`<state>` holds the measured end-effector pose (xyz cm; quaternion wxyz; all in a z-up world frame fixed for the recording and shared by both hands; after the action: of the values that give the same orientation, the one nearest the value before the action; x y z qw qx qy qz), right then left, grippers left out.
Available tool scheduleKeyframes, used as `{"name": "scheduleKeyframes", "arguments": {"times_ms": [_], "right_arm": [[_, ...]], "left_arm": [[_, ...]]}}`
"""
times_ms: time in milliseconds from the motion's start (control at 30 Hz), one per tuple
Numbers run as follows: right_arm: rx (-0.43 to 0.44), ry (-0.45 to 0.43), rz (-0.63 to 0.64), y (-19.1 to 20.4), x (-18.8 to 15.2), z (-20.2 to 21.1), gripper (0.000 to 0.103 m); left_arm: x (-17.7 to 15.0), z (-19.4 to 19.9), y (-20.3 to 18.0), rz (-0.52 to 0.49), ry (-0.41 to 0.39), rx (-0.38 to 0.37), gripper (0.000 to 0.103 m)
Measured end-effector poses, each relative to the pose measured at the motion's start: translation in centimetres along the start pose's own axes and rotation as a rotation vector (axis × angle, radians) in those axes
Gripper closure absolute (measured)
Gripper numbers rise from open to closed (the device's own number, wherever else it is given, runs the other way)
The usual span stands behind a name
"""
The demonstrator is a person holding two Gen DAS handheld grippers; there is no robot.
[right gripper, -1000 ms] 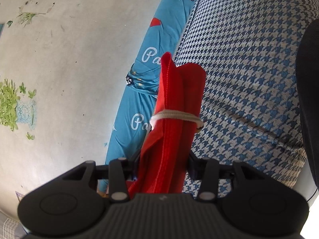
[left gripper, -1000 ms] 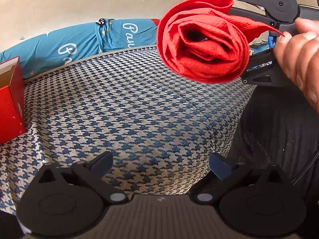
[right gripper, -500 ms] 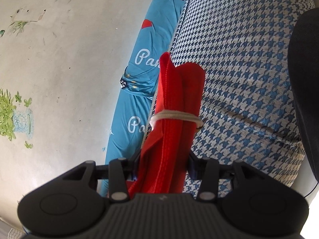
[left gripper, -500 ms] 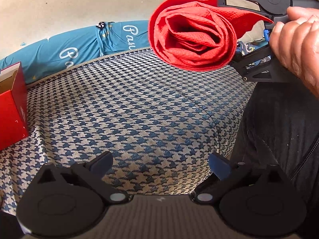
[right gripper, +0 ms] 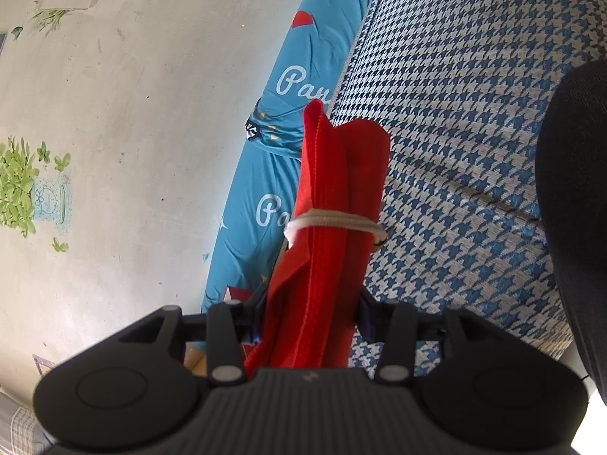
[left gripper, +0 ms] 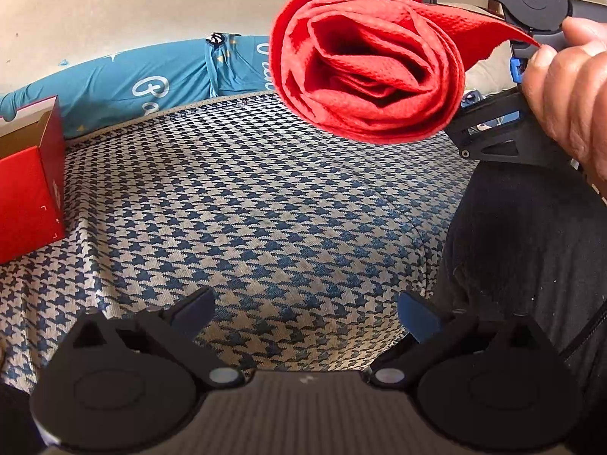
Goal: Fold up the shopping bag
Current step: 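Lower the bound red bag toward the bedspread with the right tool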
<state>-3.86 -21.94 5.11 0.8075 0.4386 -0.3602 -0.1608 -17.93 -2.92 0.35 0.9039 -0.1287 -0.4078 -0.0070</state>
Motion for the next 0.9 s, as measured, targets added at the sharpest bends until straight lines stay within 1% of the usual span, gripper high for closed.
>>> {"name": "scheduleKeyframes", "arguments": {"times_ms": [267,467,633,667,733,800,833,867,900], "right_arm": [[0.036,0.058,0.116,2.6,-1.1,-2.1,0.060],[0.082,0.091,0.230,6.0,-2.4,-4.3,0.060],[0.116,0.108,0.314,8.6,-3.3,-6.6,0.060],[0.118,0.117,0.321,8.9,-3.6,-7.1,0.063],[0.106,0.137,0.325,9.3,-4.2,-8.3,0.067],[0.062,0.122,0.364,9.0,-4.4,-10.0,0.069],[0.044,0.123,0.386,8.7,-4.3,-11.3,0.069],[0.030,0.134,0.389,8.2,-4.3,-12.5,0.069],[0.024,0.148,0.375,7.7,-4.3,-13.4,0.069]], "left_arm": [[0.6,0.9,1.4,0.068,-0.022,0.007,0.000],[1.4,1.7,3.0,0.058,-0.047,0.056,0.000],[2.3,1.8,5.0,0.088,-0.052,0.094,0.000],[2.5,1.8,5.5,0.096,-0.055,0.098,0.000],[2.8,1.8,6.2,0.117,-0.058,0.095,0.000],[3.4,0.9,7.1,0.144,-0.056,0.100,0.000],[3.8,0.4,7.4,0.151,-0.051,0.115,0.000],[4.0,-0.2,7.6,0.153,-0.042,0.131,0.000],[4.2,-0.4,7.7,0.151,-0.043,0.132,0.000]]}}
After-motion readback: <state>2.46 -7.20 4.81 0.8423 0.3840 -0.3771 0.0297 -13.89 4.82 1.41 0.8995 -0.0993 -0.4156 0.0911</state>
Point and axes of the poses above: each gripper's, at about its wrist camera, not at the fingertips, and z roughly against the way its jaws point, y to its left, x to its top, the point moved 7 cm from there along -z, roughly the way its jaws point, and after that the axes turned 10 degrees about z, right-handed, at the moved point
